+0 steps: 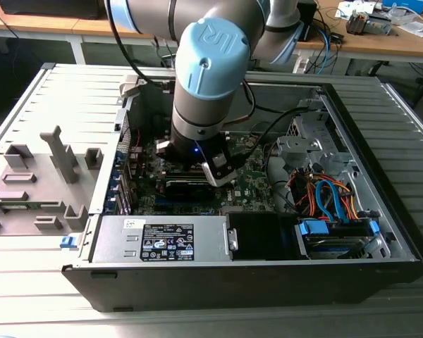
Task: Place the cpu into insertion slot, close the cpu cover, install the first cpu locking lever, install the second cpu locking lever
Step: 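Install the second cpu locking lever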
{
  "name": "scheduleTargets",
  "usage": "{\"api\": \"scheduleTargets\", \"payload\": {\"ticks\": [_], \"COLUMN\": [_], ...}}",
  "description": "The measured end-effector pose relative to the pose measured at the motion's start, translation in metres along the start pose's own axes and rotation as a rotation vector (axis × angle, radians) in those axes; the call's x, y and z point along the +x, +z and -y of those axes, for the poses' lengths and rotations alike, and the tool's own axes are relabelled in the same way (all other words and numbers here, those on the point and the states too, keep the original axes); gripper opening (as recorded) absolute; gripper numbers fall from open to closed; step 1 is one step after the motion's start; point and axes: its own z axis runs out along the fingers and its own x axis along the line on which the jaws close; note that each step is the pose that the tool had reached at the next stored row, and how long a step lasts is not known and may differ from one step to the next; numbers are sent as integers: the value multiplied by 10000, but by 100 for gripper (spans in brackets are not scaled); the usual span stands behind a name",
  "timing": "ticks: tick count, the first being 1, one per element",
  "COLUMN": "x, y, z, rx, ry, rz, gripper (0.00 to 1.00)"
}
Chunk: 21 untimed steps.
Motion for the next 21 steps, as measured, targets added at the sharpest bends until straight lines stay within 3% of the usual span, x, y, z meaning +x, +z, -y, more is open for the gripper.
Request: {"api": "scheduleTargets", "payload": {"ticks": [3,4,6,7,8,9,12,18,21], "x": [22,22,23,26,27,32,35,55,58], "y": [68,87,119,132,138,142,144,114,112], "z": [-93,-128,-186,-206,-215,-216,-211,-103,-68], "rx": [26,86,299,460,576,616,613,405,354], "ry": [2,7,26,40,52,57,53,31,27], "rz": [-1,-6,-15,-22,-28,-29,-29,-21,-18], "gripper": [11,11,11,11,11,11,11,11,11]}}
